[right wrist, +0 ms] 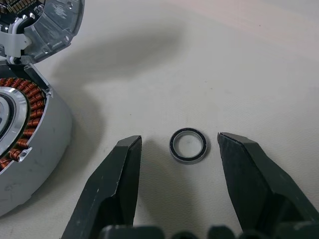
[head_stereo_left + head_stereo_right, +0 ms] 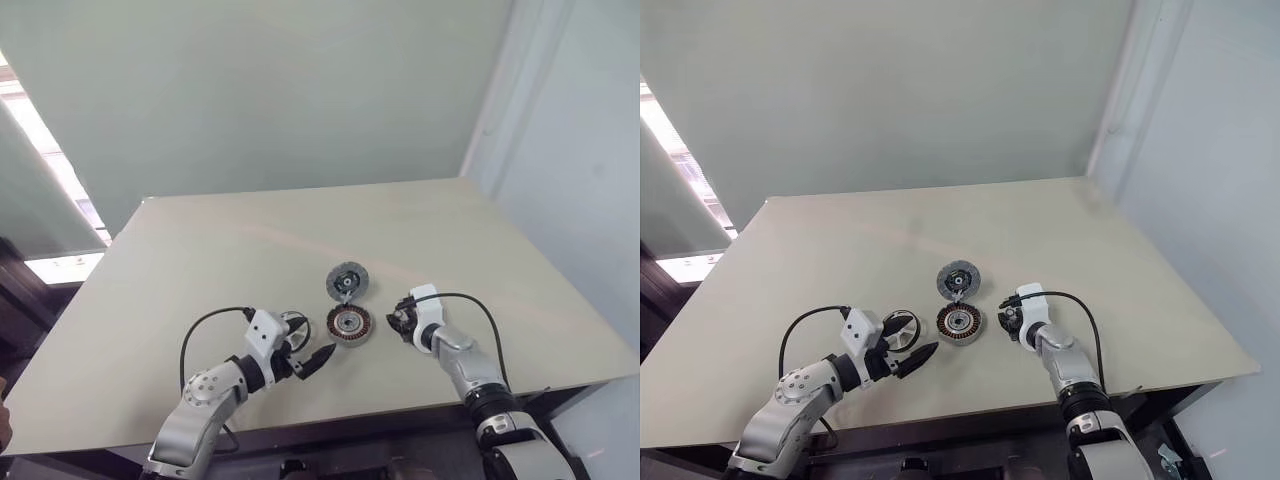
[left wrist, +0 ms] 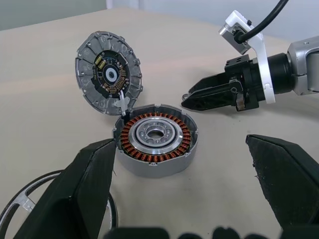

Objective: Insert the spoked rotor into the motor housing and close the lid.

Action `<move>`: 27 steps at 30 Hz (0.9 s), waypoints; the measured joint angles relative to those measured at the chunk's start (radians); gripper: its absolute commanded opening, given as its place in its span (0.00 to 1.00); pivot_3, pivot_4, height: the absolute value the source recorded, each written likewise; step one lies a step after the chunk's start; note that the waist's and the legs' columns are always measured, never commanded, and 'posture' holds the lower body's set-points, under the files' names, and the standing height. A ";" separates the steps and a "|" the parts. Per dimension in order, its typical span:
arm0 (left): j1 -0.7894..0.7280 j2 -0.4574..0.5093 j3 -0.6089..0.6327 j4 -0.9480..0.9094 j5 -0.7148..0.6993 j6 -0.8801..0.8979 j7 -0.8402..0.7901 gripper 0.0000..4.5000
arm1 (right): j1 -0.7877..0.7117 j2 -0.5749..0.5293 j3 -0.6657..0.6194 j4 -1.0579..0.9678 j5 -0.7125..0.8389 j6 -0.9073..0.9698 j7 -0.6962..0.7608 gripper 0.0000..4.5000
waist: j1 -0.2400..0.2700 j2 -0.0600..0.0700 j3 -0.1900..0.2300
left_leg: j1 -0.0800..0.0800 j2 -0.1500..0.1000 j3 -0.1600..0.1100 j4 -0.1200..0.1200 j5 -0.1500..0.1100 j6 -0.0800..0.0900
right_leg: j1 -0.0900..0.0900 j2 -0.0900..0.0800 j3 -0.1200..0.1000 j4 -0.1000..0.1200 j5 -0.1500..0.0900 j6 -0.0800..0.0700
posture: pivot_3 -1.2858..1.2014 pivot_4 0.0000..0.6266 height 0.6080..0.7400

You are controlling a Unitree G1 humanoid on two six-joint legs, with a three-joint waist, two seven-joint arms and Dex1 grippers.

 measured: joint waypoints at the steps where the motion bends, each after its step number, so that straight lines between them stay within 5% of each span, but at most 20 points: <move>1: 0.000 0.000 0.000 0.000 0.000 0.000 0.000 1.00 | 0.000 0.000 0.000 0.002 0.000 -0.002 0.000 0.59 | 0.000 0.000 0.000 | 0.000 0.000 0.000 0.000 0.000 0.000 | 0.000 0.000 0.000 0.000 0.000 0.000 | 0.52 0.00 1.00; 8: 0.000 0.000 0.000 0.000 0.000 0.000 0.001 1.00 | -0.001 -0.003 -0.003 0.007 -0.002 -0.004 0.001 0.18 | -0.002 0.000 0.000 | 0.000 0.000 0.000 -0.001 0.000 0.000 | 0.000 0.000 0.000 0.000 0.000 0.000 | 0.52 0.00 1.00; 27: 0.000 -0.006 -0.001 0.000 0.001 0.000 0.001 1.00 | 0.003 -0.002 -0.001 -0.005 -0.001 -0.001 0.001 0.17 | -0.016 0.000 0.000 | 0.000 0.000 0.000 -0.002 0.000 0.000 | 0.000 0.000 0.000 0.000 0.000 0.000 | 0.52 0.00 1.00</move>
